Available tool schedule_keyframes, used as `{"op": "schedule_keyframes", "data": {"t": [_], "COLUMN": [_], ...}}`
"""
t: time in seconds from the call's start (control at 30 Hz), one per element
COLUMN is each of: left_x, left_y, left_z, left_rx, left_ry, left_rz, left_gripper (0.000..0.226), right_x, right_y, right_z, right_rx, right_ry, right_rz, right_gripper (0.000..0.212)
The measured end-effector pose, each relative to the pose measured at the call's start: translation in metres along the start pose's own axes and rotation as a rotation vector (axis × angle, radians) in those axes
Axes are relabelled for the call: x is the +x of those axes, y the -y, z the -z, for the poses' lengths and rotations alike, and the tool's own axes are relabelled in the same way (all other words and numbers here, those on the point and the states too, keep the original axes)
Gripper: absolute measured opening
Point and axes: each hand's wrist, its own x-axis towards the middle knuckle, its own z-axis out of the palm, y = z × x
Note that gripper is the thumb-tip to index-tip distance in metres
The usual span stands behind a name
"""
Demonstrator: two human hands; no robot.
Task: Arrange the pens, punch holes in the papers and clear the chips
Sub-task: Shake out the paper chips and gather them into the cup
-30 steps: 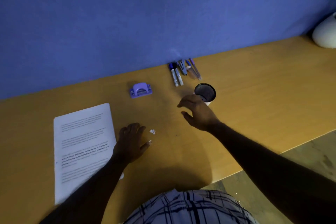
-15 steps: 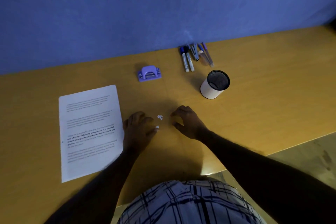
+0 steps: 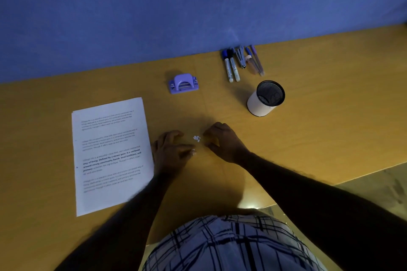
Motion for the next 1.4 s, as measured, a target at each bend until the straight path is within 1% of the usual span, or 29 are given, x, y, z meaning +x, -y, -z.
{"op": "schedule_keyframes", "data": {"t": [0.17, 0.27, 0.4, 0.47, 0.53, 0.63, 0.7, 0.8, 1.0, 1.23, 1.4], "left_x": [-0.002, -0.004, -0.003, -0.003, -0.002, 0.001, 0.003, 0.006, 0.012, 0.014, 0.016], "left_y": [-0.004, -0.005, -0.008, -0.01, -0.01, -0.008, -0.007, -0.009, -0.01, -0.007, -0.003], "left_z": [-0.001, -0.002, -0.001, -0.002, -0.002, -0.005, -0.006, -0.006, -0.002, 0.002, 0.008], "left_rx": [-0.052, -0.08, -0.07, -0.046, -0.036, -0.057, -0.078, -0.071, -0.061, -0.087, -0.117], "left_ry": [-0.034, -0.031, -0.049, -0.072, -0.07, -0.056, -0.049, -0.036, -0.026, -0.042, -0.031], "left_rz": [0.008, 0.024, 0.007, -0.029, -0.045, -0.026, -0.004, 0.021, 0.019, 0.0, 0.017], "left_gripper": [0.02, 0.018, 0.024, 0.027, 0.025, 0.018, 0.019, 0.014, 0.009, 0.009, 0.016], "right_x": [0.005, 0.008, 0.015, 0.019, 0.024, 0.029, 0.031, 0.033, 0.03, 0.029, 0.031], "right_y": [-0.002, -0.004, -0.005, -0.005, -0.003, -0.003, -0.005, -0.007, -0.008, 0.0, 0.007], "right_z": [-0.001, -0.002, -0.005, -0.006, -0.007, -0.009, -0.01, -0.011, -0.019, -0.026, -0.029], "right_rx": [-0.025, -0.046, -0.083, -0.083, -0.075, -0.136, -0.132, -0.107, 0.044, -0.019, -0.051], "right_ry": [0.01, 0.019, 0.029, 0.022, 0.012, 0.009, 0.009, -0.003, -0.118, -0.099, -0.073], "right_rz": [0.039, 0.059, 0.078, 0.082, 0.098, 0.171, 0.208, 0.229, 0.172, 0.076, -0.009], "right_gripper": [0.036, 0.041, 0.044, 0.042, 0.039, 0.034, 0.03, 0.023, 0.014, 0.016, 0.018]}}
